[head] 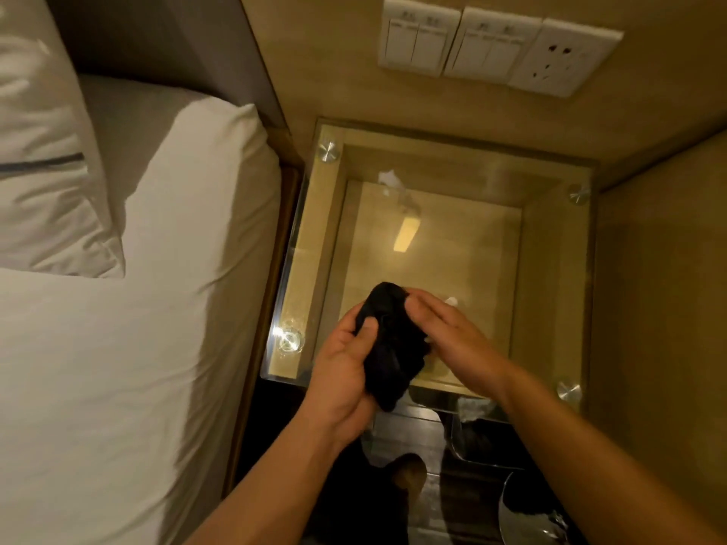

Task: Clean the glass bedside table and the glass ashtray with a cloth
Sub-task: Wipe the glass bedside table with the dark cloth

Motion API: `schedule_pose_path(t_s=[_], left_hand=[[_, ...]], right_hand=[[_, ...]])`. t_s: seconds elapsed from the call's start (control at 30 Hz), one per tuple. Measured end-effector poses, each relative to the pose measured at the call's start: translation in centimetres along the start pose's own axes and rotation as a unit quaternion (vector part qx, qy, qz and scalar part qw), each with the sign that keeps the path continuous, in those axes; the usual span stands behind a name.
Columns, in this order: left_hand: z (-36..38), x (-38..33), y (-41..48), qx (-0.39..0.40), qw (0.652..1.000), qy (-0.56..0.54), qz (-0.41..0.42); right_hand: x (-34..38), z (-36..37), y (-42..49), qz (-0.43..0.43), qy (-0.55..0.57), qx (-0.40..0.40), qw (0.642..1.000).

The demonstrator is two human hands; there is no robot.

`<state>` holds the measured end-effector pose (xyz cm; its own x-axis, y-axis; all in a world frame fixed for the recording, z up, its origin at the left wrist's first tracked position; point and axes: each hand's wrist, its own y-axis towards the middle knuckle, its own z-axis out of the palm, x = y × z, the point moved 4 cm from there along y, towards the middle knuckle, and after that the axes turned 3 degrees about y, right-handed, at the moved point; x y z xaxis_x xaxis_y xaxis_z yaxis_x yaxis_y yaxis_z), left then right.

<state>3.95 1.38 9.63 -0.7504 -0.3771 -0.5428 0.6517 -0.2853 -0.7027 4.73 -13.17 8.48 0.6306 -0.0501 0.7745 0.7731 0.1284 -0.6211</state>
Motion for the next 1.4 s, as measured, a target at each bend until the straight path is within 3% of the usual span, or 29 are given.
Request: schedule_pose_path(t_s=[0.07, 0.13, 0.33, 0.43, 0.5, 0.6, 0.7, 0.8, 0.87, 0.97, 1.1, 1.2, 1.4], left_hand=[[0.9, -0.7, 1.0, -0.003, 1.0, 0.008, 0.023], [1.1, -1.2, 2.4, -0.006, 0.997, 0.058, 0.05], [0.0, -4.3, 6.6, -0.013, 0.962, 0.234, 0.144], [-1.8, -6.0, 9.0, -0.039, 0.915, 0.356, 0.186], [-3.8, -6.8, 10.9, -0.07, 0.836, 0.492, 0.234], [-5.9, -7.5, 13.6, -0.087, 0.653, 0.7, 0.275], [-6.9, -7.4, 15.6, -0.063, 0.555, 0.79, 0.255], [-7.1, -6.7, 16.6, -0.061, 0.487, 0.838, 0.24], [-7.2, -6.4, 16.8, -0.067, 0.47, 0.846, 0.242], [-7.4, -6.2, 16.8, -0.07, 0.453, 0.852, 0.251], [-7.4, -6.1, 17.1, -0.068, 0.443, 0.858, 0.249], [-7.4, -6.0, 17.2, -0.067, 0.443, 0.858, 0.25], [-7.4, -5.9, 17.2, -0.069, 0.44, 0.86, 0.248]], right_hand=[[-0.1, 0.7, -0.5, 0.007, 0.108, -0.014, 0.994], [0.2, 0.6, 0.1, -0.011, 0.137, -0.049, 0.989], [3.5, -3.2, 4.0, -0.029, 0.09, -0.157, 0.983], [7.6, -6.1, 6.2, -0.076, 0.002, -0.207, 0.975], [11.3, -8.1, 7.5, -0.123, -0.1, -0.233, 0.959], [16.3, -10.2, 10.1, -0.191, -0.264, -0.245, 0.913], [18.3, -10.9, 14.3, -0.208, -0.452, -0.238, 0.834], [16.5, -9.9, 18.2, -0.136, -0.55, -0.122, 0.815], [15.1, -9.7, 19.7, -0.147, -0.591, -0.109, 0.786], [14.1, -10.1, 20.9, -0.193, -0.661, -0.126, 0.714], [12.3, -11.7, 22.2, -0.19, -0.729, -0.068, 0.654], [11.0, -12.6, 23.2, -0.178, -0.745, -0.032, 0.642], [9.4, -10.5, 24.1, -0.213, -0.726, -0.044, 0.653]])
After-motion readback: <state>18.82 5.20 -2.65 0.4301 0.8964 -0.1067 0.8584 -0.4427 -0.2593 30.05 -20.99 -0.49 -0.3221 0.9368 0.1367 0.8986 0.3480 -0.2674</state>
